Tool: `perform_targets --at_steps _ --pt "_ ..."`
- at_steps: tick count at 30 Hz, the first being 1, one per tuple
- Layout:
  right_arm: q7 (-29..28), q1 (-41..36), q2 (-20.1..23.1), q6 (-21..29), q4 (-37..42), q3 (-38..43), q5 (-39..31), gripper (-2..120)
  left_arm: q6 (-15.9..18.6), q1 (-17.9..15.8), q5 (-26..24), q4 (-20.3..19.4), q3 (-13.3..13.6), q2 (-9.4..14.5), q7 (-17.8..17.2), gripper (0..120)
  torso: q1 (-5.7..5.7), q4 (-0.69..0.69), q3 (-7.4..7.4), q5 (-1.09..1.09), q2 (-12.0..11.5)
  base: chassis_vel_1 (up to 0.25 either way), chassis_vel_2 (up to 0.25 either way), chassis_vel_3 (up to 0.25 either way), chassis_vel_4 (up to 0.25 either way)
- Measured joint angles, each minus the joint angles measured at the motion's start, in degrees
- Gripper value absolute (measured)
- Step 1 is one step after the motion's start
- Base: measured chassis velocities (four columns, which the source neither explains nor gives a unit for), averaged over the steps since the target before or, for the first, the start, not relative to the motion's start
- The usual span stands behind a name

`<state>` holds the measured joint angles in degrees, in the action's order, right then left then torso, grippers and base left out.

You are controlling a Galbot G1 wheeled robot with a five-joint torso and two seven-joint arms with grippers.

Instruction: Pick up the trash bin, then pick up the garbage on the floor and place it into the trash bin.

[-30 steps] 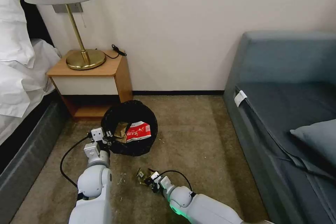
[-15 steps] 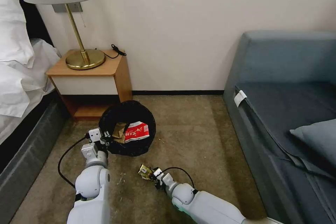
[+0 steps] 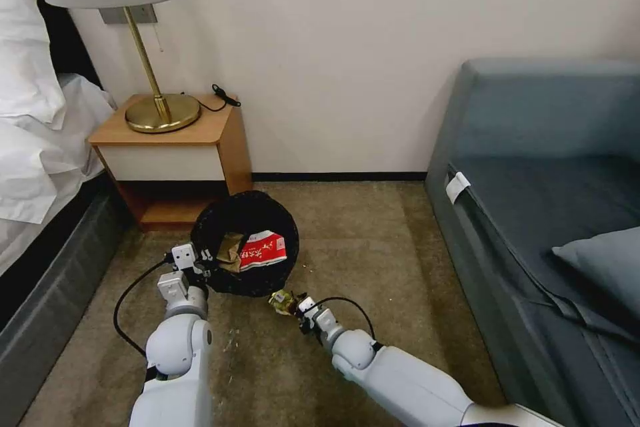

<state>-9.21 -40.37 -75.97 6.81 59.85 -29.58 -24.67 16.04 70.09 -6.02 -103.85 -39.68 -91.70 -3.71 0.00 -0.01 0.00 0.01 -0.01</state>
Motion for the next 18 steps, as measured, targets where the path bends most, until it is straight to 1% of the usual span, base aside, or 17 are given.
perform_targets --at_steps 8,10,14,17,18 --pt "0.6 0.3 0.5 -1.2 -0.5 5.4 1.1 0 0.0 0.0 -0.5 0.2 -0.3 0.2 0.1 1 0.00 0.01 0.00 0.00 0.0 0.000 0.000 0.000 0.000" --pt "1.0 -0.3 0.1 -2.1 -1.1 9.6 2.3 0 0.0 -0.1 -0.7 0.3 -0.4 0.3 0.1 1 0.00 0.01 0.00 -0.01 0.0 0.000 0.000 0.000 0.000" --pt "1.2 -1.1 -0.5 -2.4 -1.2 12.6 2.7 0 0.0 -0.2 -0.9 0.2 -0.3 0.4 0.1 1 0.00 0.01 0.00 0.00 0.0 0.000 0.000 0.000 0.000" --pt "1.5 -2.5 -0.8 -3.0 -0.7 17.8 3.9 0 0.0 -0.4 -1.6 0.2 -0.6 0.6 0.1 1 0.00 0.01 0.00 -0.01 0.0 0.000 0.000 0.000 0.000" --pt "1.5 -2.5 -0.8 -3.0 -0.7 17.8 3.9 0 0.0 -0.4 -1.6 0.2 -0.6 0.6 0.1 1 0.00 0.01 0.00 -0.01 0.0 0.000 0.000 0.000 0.000"
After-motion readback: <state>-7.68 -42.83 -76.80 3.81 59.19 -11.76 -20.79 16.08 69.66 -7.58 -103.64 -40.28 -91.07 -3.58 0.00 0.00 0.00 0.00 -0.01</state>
